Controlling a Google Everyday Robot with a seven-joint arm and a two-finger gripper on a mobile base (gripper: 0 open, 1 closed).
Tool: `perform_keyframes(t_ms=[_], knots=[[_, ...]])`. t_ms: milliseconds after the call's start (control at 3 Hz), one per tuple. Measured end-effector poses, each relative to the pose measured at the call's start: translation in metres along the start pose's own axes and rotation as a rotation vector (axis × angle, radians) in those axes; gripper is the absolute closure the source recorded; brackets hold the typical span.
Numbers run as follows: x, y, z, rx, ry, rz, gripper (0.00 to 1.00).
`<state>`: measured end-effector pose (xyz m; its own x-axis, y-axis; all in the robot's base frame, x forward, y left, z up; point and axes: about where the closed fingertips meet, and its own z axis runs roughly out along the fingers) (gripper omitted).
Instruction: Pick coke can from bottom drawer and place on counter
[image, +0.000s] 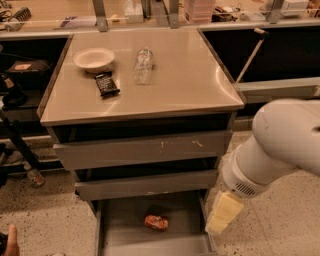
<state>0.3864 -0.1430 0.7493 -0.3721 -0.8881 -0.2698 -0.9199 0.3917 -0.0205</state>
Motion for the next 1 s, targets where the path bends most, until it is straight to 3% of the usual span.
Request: perform_keyframes(t_ms=[333, 667, 1000], knots=[[0.016, 0.006, 0.079, -0.043, -0.023, 0.073, 0.00], [0.011, -0.005, 0.095, -0.020, -0.067, 0.089, 0.00], [0.010, -0.005, 0.094, -0.017, -0.067, 0.088, 0.00]])
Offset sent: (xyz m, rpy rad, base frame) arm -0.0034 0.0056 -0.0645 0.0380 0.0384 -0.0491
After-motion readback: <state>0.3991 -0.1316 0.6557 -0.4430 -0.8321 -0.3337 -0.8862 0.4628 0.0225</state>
